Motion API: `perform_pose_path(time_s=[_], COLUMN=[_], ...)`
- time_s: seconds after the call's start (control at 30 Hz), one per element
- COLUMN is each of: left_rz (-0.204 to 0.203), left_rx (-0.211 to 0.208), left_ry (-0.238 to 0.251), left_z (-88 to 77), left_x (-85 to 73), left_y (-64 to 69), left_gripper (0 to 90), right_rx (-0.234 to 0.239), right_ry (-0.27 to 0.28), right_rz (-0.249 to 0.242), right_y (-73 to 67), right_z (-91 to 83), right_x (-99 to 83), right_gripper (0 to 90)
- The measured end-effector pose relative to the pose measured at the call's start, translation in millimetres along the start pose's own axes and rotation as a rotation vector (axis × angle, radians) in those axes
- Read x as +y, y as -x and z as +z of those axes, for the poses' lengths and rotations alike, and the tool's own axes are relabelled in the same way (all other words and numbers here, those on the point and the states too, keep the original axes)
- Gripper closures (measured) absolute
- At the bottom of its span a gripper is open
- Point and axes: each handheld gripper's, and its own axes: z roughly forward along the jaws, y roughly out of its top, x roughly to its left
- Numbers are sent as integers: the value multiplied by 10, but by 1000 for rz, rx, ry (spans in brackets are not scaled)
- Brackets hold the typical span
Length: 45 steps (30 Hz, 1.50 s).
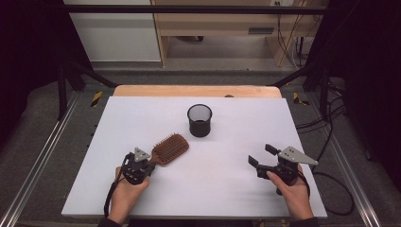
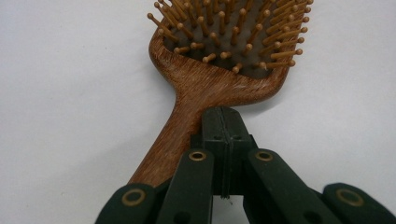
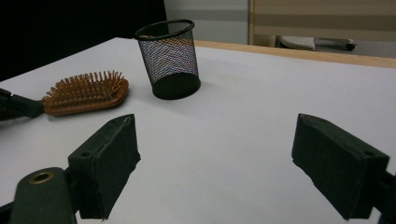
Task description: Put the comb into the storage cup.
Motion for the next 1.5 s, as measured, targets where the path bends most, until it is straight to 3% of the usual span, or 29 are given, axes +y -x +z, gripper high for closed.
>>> perform_pose_path(time_s=[0.17,0.37,0.53,0.7,0.87,0.97,1.0,1.07,1.23,1.5], left_rz=[12,72,125,140,150,145,140,131,128,117], left_rx=[-28,-26,-21,-4,-11,-12,-10,-8,-25,-48], left_ry=[11,39,47,57,58,69,72,83,111,82], left_z=[-20,-172,-300,-365,-356,-351,-350,-351,-353,-301], left_x=[23,166,310,363,335,319,315,311,304,286], left_y=[1,-25,-137,-278,-330,-341,-342,-346,-360,-397], left_gripper=[900,900,880,837,684,519,519,409,245,102], right_rx=[2,3,3,3,3,1,1,1,2,3], right_ry=[-1,-2,-3,-4,-6,-6,-6,-7,-8,-6], right_rz=[-1,-1,-2,-2,-4,-4,-4,-4,-5,-4], right_y=[-3,-2,-6,-5,-6,-4,-4,-3,-4,-2], right_z=[3,5,6,9,11,10,10,11,14,6], right_x=[0,-1,-1,-2,-3,-4,-4,-4,-5,-4], right_gripper=[145,144,144,144,144,144,144,143,142,132])
